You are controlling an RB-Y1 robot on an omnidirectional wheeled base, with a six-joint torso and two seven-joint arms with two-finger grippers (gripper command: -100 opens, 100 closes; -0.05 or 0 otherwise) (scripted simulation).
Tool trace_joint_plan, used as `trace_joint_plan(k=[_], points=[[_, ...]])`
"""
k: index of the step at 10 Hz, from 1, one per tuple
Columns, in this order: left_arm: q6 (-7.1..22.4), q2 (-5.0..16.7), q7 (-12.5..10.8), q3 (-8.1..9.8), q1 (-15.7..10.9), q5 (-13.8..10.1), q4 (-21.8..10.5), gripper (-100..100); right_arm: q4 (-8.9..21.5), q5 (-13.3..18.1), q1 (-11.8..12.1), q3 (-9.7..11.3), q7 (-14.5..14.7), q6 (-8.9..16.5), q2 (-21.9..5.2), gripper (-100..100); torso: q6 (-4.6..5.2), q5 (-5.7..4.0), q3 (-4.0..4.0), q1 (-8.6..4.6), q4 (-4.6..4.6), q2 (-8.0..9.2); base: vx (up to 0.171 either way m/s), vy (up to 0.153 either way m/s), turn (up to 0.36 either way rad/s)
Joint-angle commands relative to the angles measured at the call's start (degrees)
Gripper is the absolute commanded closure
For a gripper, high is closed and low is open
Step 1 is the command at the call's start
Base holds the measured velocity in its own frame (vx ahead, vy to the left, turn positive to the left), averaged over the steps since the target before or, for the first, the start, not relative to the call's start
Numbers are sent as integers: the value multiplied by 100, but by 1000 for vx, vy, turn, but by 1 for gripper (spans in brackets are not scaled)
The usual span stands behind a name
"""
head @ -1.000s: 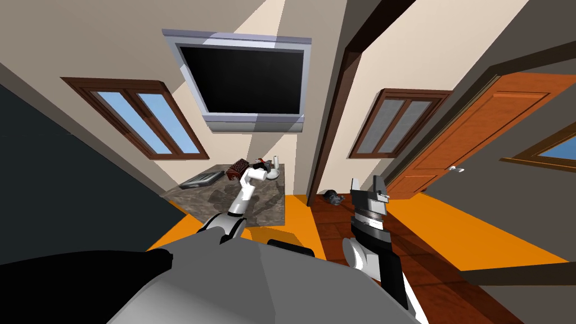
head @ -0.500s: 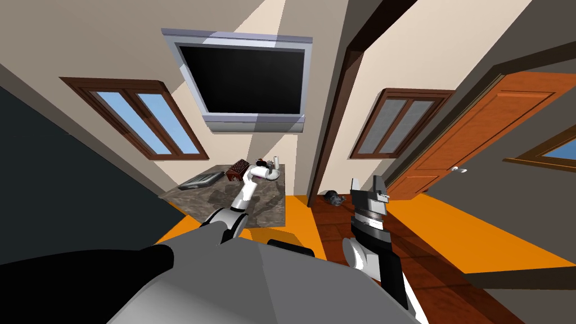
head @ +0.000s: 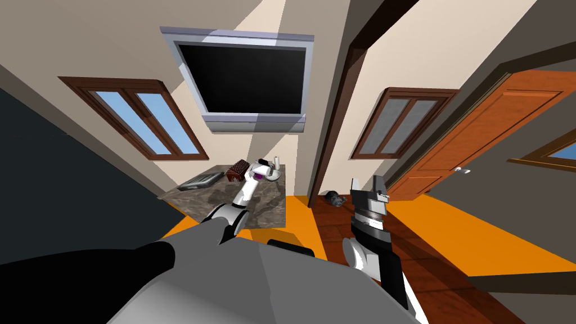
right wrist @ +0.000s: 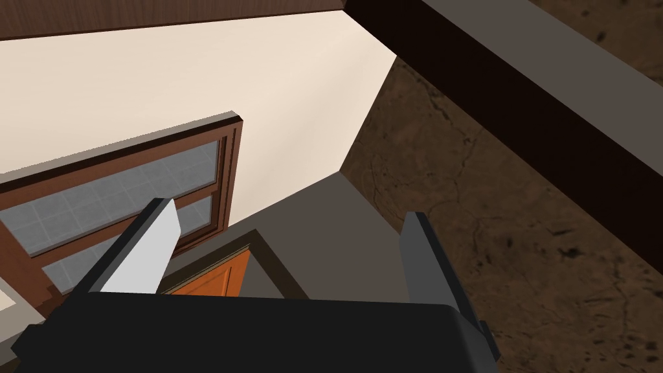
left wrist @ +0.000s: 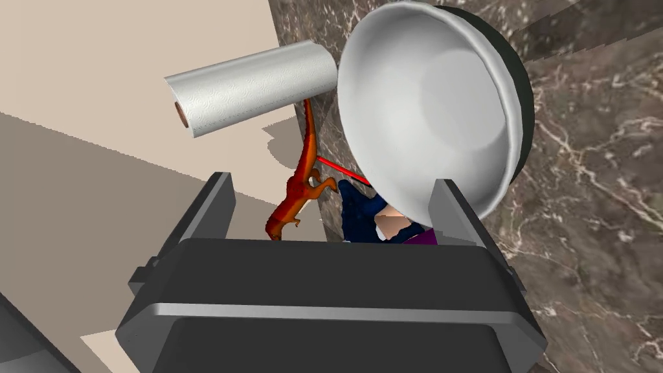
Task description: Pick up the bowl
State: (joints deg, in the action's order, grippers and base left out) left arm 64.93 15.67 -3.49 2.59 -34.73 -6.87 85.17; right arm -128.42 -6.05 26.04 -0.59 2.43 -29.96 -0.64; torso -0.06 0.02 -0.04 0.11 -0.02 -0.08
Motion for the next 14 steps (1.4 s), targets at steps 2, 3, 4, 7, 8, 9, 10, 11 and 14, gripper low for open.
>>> trace_joint_plan(k=[2,3,4,7,8,9,10,11,14], points=[[453,53,21,-144,-214,-128,-238,-100,0,0,0,0,0,0,0,0,0,1,-1,1,-1,-1,41,28,14],[616,53,21,-144,-214,-128,-238,-100,0,0,0,0,0,0,0,0,0,1,-5,5,-2,-8,47,33,3],[717,53,21,-144,-214,-128,-238,-100,0,0,0,0,0,0,0,0,-1,2,-5,5,-3,-8,17,11,-4],[1236,126,62,-330,-464,-308,-530,-100,0,0,0,0,0,0,0,0,0,1,-2,0,-1,-1,35,20,15],[1382,126,62,-330,-464,-308,-530,-100,0,0,0,0,0,0,0,0,-1,1,-4,2,-2,-6,45,28,7],[1443,126,62,-330,-464,-308,-530,-100,0,0,0,0,0,0,0,0,-1,2,-4,3,-3,-6,20,16,-2],[1660,156,85,-420,-561,-392,-660,-100,0,0,0,0,0,0,0,0,0,1,-1,0,-1,0,32,23,20],[1767,156,85,-420,-561,-392,-660,-100,0,0,0,0,0,0,0,0,-1,1,-1,1,-1,-2,35,20,7],[2286,201,128,-585,-701,-540,-887,-100,0,0,0,0,0,0,0,0,-1,2,-4,3,-3,-6,46,32,15]])
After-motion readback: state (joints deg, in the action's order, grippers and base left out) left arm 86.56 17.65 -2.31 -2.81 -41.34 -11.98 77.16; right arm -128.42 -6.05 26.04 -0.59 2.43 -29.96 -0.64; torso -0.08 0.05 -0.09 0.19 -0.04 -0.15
